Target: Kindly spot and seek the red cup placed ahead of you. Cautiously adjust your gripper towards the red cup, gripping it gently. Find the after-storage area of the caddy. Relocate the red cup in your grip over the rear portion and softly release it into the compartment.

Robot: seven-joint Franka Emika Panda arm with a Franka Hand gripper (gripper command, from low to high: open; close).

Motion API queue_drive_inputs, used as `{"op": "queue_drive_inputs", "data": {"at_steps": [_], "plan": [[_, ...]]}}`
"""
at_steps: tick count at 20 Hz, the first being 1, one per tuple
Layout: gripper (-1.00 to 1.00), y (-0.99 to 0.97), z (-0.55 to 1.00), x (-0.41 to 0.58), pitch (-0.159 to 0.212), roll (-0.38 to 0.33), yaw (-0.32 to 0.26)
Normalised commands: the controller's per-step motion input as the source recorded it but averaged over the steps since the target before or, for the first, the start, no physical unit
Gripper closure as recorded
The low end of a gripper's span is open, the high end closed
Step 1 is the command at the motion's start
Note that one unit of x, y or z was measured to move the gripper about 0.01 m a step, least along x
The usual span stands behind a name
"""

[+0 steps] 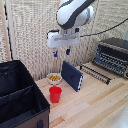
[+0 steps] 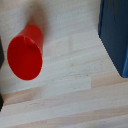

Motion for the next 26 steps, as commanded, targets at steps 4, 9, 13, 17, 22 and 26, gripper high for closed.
{"op": "queue_drive_inputs", "data": {"at_steps": [4, 9, 13, 17, 22, 26], "plan": [[-1.00, 0.31, -0.21, -0.338, 0.005, -0.041, 0.043], [-1.00, 0.35, -0.20, -0.328, 0.003, -0.052, 0.032], [-1.00, 0.26, -0.24, -0.209, 0.000, -0.040, 0.033], [-1.00, 0.16, -0.31, -0.117, 0.000, -0.021, 0.041], [-1.00, 0.10, -0.35, -0.147, 0.000, -0.001, 0.037], [-1.00, 0.10, -0.36, -0.202, 0.011, 0.000, 0.031]]}}
